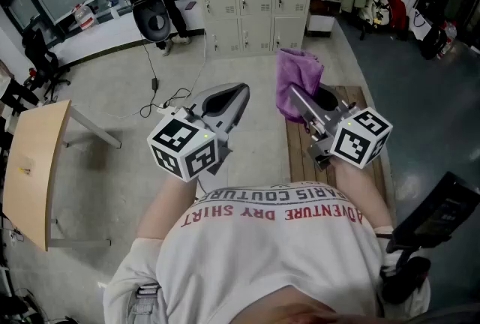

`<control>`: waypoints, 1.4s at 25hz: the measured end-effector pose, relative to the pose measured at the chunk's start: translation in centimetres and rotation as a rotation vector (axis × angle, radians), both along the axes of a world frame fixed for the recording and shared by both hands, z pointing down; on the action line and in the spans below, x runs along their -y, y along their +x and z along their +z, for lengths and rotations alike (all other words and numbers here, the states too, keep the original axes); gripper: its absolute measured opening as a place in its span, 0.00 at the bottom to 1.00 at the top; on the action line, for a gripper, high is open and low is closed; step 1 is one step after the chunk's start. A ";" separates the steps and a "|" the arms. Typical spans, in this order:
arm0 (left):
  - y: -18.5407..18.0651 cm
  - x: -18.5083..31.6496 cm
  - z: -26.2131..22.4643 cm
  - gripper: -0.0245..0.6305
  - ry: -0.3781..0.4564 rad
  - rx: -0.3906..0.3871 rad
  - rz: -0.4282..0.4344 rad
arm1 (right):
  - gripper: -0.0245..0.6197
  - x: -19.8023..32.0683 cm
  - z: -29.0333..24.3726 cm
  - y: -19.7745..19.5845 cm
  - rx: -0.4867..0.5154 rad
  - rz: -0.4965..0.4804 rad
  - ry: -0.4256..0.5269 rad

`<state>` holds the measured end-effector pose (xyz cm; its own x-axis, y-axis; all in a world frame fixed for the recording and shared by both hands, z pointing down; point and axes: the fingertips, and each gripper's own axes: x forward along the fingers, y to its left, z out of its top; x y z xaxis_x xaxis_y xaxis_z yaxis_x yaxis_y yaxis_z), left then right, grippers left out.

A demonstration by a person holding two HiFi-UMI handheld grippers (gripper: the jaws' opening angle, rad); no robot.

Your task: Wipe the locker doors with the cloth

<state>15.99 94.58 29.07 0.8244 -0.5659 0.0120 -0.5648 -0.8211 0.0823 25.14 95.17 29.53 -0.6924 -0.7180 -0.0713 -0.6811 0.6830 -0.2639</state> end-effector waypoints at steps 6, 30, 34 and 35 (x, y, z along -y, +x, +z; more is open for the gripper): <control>1.0 0.7 -0.2 0.04 -0.014 0.008 -0.002 | 0.16 0.6 0.0 1.1 -0.005 0.005 -0.014; -0.4 8.4 0.5 0.04 0.001 0.060 -0.038 | 0.16 7.7 1.0 -1.1 0.008 -0.047 -0.054; -1.5 12.1 2.4 0.04 -0.010 0.058 -0.024 | 0.16 11.8 2.9 -2.5 -0.006 -0.055 -0.058; -2.0 13.3 2.8 0.04 -0.015 0.059 -0.023 | 0.16 13.1 3.2 -3.1 -0.012 -0.054 -0.060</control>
<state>13.96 81.25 31.84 0.8089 -0.5839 0.0689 -0.5876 -0.8069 0.0604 22.04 82.03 32.77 -0.7311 -0.6820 -0.0206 -0.6468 0.7024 -0.2971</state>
